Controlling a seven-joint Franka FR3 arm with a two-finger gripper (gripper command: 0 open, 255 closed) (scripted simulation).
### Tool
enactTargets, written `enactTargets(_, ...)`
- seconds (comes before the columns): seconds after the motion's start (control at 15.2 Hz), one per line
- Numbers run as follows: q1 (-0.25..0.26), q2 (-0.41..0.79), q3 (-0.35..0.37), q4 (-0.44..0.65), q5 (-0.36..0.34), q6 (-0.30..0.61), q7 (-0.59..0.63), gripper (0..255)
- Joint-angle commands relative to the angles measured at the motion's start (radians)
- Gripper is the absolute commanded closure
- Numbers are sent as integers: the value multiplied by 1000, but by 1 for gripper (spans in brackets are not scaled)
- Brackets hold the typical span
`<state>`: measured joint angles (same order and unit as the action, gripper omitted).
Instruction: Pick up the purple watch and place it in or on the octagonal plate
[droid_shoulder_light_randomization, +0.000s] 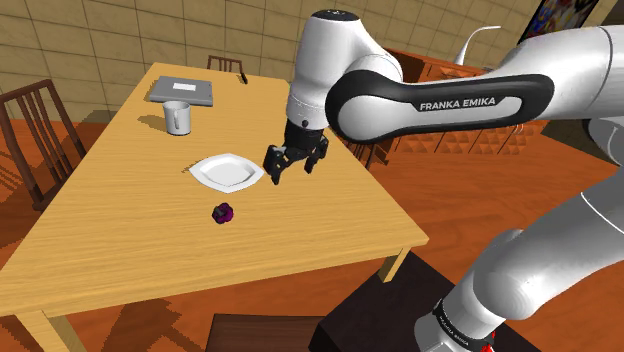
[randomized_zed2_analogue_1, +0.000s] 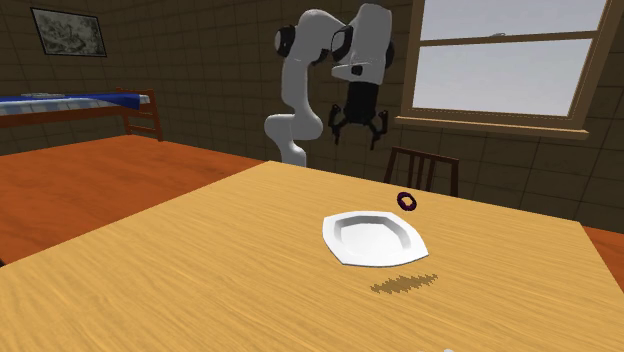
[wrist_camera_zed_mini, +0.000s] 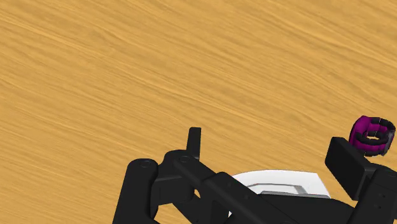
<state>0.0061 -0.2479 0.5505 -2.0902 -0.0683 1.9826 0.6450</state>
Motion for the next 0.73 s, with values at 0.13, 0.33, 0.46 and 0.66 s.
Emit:
enactTargets(0.13, 2, 161, 76, 101, -96, 27, 131, 0)
enactTargets(0.33, 24, 294, 116, 197, -190, 23, 231, 0)
enactTargets(0.46, 53, 386, 129, 269, -257, 10, 294, 0)
enactTargets(0.66, 119, 524, 127, 391, -352, -19, 373, 0)
